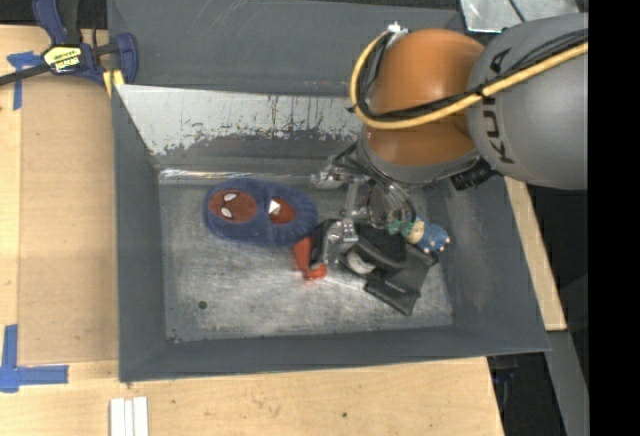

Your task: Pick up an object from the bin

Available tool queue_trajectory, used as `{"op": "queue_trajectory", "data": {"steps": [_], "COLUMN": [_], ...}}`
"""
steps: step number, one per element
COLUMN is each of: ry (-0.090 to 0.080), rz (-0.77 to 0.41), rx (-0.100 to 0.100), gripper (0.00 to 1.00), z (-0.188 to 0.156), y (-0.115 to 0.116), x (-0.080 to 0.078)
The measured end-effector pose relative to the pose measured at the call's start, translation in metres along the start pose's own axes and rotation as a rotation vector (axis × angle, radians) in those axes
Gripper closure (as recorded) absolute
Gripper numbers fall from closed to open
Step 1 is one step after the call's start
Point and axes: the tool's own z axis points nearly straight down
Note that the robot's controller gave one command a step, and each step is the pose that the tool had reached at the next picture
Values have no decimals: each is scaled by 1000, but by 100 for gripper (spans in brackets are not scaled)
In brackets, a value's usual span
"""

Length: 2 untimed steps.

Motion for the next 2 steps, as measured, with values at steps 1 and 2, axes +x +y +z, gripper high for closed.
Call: {"op": "queue_trajectory", "data": {"steps": [1, 2], "ry": [-4, -6], "rz": [59, 59], "rx": [-3, -3], "gripper": [0, 100], "z": [101, 97], "y": [21, 21], "x": [-54, -55]}}
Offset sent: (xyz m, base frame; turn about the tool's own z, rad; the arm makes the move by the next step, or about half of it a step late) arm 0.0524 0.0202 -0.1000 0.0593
